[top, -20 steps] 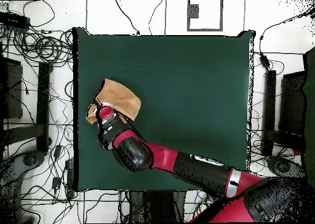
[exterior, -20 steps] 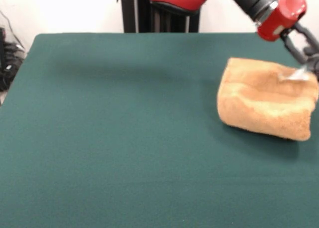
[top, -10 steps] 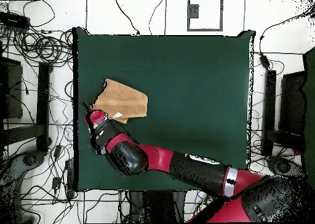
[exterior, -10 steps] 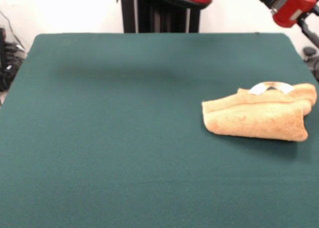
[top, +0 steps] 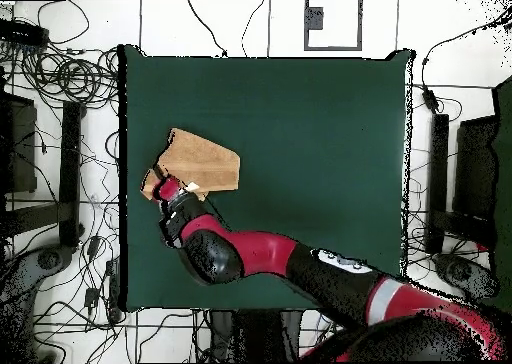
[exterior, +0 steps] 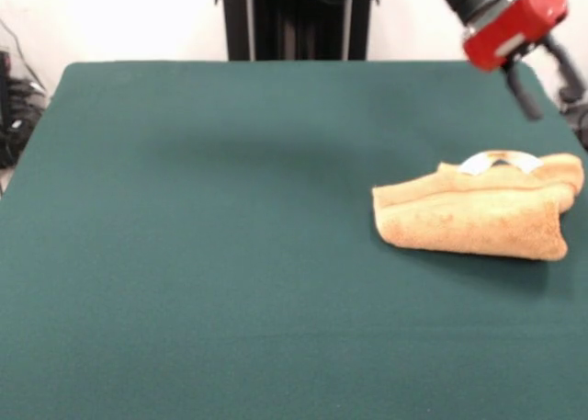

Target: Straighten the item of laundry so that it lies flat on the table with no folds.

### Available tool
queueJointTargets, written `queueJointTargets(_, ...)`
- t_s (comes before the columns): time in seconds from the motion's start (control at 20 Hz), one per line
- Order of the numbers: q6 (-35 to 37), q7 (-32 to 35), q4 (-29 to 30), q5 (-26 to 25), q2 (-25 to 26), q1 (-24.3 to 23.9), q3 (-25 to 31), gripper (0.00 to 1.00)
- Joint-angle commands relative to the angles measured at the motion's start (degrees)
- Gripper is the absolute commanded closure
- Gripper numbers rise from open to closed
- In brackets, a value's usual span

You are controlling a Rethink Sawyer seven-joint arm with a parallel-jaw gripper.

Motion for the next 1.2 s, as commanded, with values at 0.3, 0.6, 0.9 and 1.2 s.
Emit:
queueJointTargets(0.3, 18.48, -22.97, -24.86, -3.5, -11.9, 24.8, -41.34, 0.0)
queueJointTargets(0.6, 23.18, -16.31, -28.61, -18.09, -9.46, 16.53, -30.24, 0.0)
queueJointTargets(0.9, 28.57, -14.62, -33.88, -29.67, -2.63, 11.11, -21.87, 0.0)
queueJointTargets(1.2, 24.52, -3.63, -34.37, -28.49, -0.34, 12.03, -22.94, 0.0)
